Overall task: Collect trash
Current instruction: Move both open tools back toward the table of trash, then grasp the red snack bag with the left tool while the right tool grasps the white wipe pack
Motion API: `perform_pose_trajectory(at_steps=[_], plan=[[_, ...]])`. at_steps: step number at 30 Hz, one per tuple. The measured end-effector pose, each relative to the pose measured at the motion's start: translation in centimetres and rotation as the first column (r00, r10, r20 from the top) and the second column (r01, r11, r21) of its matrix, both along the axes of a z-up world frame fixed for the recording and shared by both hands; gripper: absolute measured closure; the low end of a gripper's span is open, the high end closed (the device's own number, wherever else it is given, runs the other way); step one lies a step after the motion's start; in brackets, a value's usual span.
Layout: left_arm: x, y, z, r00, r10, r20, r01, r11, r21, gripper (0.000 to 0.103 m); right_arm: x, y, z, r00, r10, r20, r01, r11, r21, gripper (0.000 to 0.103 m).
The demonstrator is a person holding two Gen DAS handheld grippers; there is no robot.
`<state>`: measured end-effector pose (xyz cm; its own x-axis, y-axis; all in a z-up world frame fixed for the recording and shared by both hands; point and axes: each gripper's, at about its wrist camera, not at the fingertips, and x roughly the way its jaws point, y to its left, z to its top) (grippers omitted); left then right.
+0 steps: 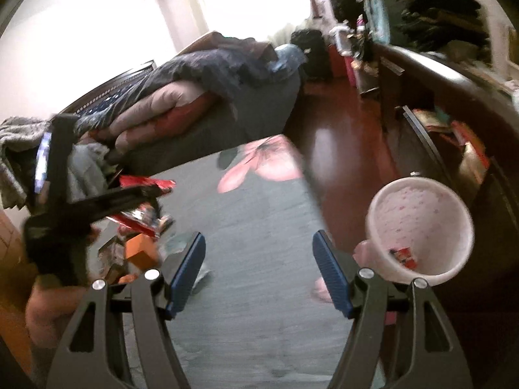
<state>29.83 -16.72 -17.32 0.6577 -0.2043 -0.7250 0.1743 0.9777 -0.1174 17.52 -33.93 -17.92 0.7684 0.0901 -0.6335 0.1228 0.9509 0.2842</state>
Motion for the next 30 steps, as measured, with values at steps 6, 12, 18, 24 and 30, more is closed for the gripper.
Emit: perform_pose_trajectory(at_steps=[6, 12, 18, 24, 30], plan=[[-1.7, 6.5, 1.1, 0.997, 0.075, 0.02, -0.074, 0.997, -0.025, 0.065, 2.5, 4.3, -1.8, 0.995, 0.077, -0.07, -0.077, 0.997, 0.007, 0.033], [-3.3, 11.6, 1.2, 0.986, 0.159, 0.044, -0.159, 0.987, 0.008, 0.064, 4.0, 7.7, -3.8, 0.981, 0.141, -0.134, -0.148, 0.988, -0.045, 0.032], [-4.3, 14.7, 0.6, 0.981, 0.19, 0.039, -0.19, 0.982, -0.016, 0.063, 6.2, 9.7, -5.3, 0.965, 0.191, -0.18, -0.207, 0.975, -0.075, 0.031], [-4.2, 15.3, 0.0, 0.984, 0.175, 0.026, -0.174, 0.984, -0.022, 0.062, 8.3, 10.9, -6.5, 0.956, 0.212, -0.2, -0.241, 0.961, -0.136, 0.031], [-4.4, 15.2, 0.3, 0.987, 0.156, 0.036, -0.154, 0.987, -0.042, 0.062, 9.5, 10.9, -6.7, 0.958, 0.213, -0.191, -0.242, 0.959, -0.145, 0.03]])
